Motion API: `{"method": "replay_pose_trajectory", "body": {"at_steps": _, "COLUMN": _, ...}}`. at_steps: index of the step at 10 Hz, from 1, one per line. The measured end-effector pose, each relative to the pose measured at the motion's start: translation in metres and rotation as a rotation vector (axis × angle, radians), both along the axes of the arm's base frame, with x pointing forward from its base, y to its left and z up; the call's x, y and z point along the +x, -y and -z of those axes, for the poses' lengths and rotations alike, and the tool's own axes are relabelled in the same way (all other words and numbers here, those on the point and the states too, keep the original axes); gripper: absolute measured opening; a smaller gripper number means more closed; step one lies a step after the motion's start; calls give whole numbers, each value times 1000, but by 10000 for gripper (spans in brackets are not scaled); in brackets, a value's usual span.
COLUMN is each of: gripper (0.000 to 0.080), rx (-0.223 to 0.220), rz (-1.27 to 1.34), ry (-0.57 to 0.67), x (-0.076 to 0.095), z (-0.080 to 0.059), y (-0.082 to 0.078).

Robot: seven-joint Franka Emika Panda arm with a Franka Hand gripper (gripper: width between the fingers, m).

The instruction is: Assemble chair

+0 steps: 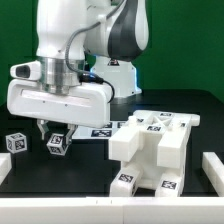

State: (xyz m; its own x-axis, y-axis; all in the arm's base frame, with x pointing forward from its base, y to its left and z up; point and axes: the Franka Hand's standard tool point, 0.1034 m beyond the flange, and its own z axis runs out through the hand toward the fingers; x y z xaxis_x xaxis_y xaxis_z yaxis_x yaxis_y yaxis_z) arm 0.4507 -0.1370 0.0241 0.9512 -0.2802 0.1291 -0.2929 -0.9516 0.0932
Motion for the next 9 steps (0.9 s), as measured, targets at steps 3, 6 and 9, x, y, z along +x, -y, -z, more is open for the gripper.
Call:
{"method": "replay_pose_trajectory", "body": {"at_steps": 3, "gripper": 281, "rx": -34, "rz": -7, "ry": 45, "x": -1, "z": 0, "y": 0}}
{"method": "replay_pose_trajectory", "body": {"at_steps": 6, "gripper": 572, "rx": -34, "rz": -7, "ry": 45, "x": -2, "z": 0, "y": 0}}
{"method": "replay_pose_trajectory", "body": {"at_steps": 9, "gripper": 645, "rx": 15, "rz": -1, "ry": -11, "x": 14, "z": -11, "y": 16}}
